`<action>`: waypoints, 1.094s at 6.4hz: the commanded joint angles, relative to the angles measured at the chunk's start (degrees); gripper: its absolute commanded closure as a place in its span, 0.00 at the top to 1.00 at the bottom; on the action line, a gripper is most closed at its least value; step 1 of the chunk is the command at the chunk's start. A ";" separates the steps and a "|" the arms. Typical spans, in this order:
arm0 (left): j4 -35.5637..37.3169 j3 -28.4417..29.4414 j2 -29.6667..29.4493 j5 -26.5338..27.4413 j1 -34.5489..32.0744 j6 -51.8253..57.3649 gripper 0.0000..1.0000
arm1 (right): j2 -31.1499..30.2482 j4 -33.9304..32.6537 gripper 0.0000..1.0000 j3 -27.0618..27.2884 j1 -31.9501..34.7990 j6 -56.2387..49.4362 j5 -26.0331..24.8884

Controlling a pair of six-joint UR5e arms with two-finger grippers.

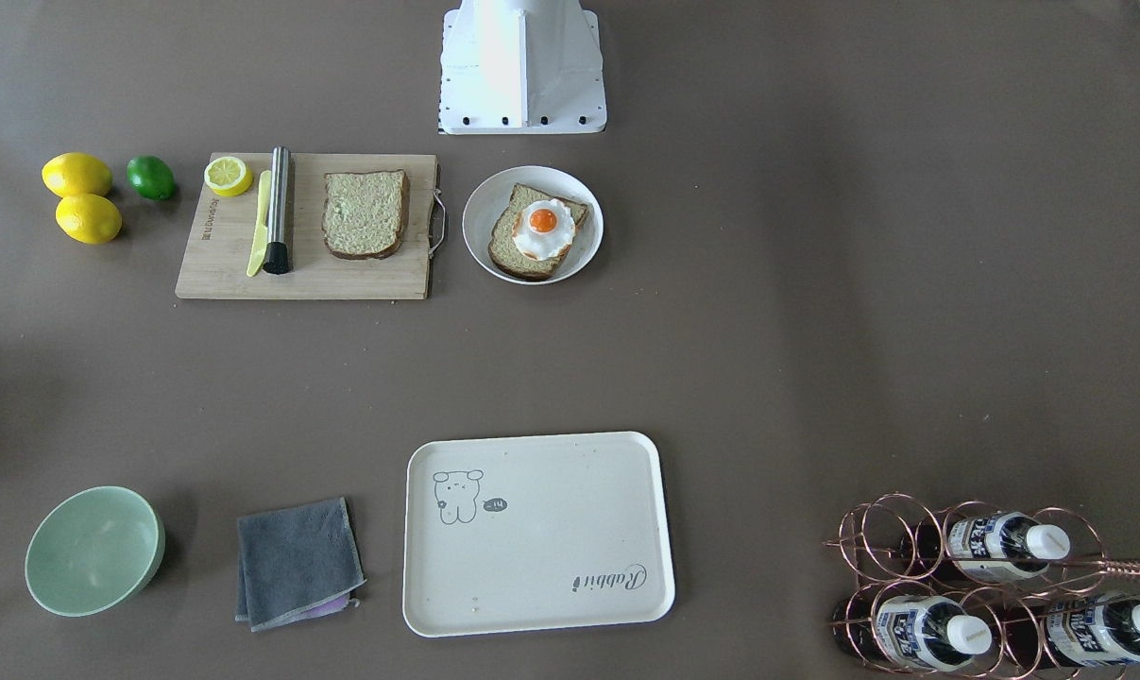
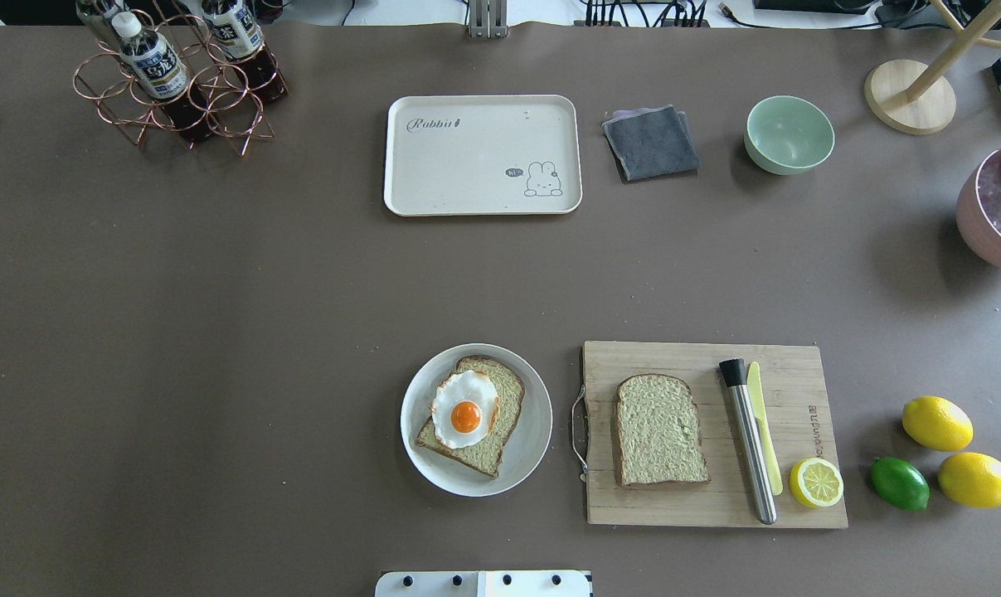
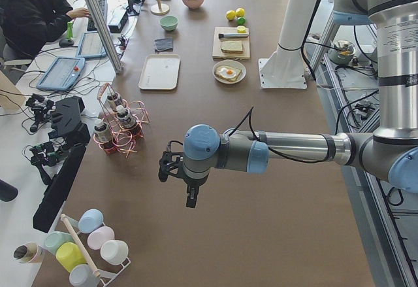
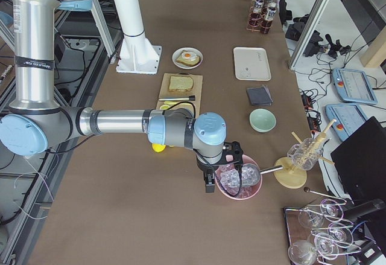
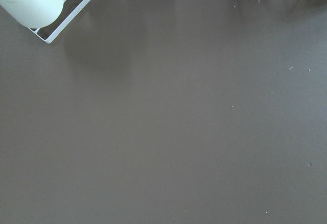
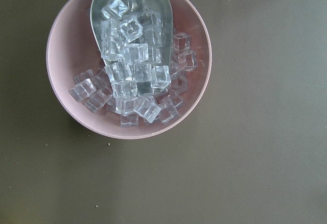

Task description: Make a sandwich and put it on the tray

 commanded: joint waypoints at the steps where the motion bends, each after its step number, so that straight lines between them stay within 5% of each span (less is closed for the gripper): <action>1: -0.14 -0.68 -0.08 0.19 0.18 -1.92 0.98 | -0.16 0.31 1.00 -0.01 -0.12 0.27 0.07; 7: -0.67 -1.30 -0.70 0.10 2.11 -3.68 0.98 | -0.25 0.31 1.00 0.43 -0.12 0.27 0.07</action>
